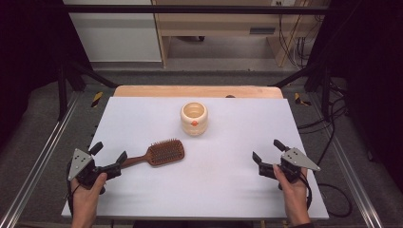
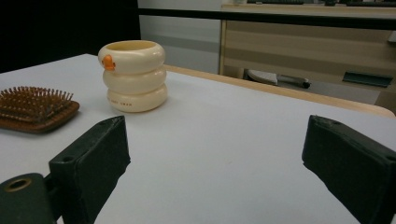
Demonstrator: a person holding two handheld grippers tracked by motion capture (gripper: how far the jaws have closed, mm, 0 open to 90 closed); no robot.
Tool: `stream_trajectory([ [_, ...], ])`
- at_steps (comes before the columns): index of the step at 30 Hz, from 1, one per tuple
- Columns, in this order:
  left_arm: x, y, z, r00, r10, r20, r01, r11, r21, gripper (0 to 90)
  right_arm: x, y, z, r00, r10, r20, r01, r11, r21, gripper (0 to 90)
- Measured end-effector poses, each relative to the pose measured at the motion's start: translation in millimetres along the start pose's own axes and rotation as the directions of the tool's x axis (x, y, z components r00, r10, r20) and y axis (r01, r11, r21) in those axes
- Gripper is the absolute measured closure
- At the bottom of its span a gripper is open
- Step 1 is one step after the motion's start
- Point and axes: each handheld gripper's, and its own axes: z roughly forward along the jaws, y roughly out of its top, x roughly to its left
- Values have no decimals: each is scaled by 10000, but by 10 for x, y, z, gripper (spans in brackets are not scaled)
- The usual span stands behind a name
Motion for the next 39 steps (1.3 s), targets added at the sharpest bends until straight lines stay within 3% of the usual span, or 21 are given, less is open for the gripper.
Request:
stream_trajectory([
  [11,-16,-28,40,9997,41,245,-56,9981,618,18,13,-6,26,10000,85,3,-85,9999,104,69],
  [23,-9,40,-7,9999,24,149,-31,9990,444,24,10,-11,25,9999,114,11,-114,9998,171,66],
  [27,-27,107,55,9995,255,163,-267,9968,757,30,3,-14,44,9998,184,37,-185,9995,263,68],
  [33,-21,211,245,9970,748,217,-774,9837,1625,37,17,-14,59,10000,58,-58,-56,9994,345,70],
  [39,-11,280,472,9973,543,502,-643,9720,2259,44,17,-9,42,9999,88,-83,-85,9995,292,70],
])
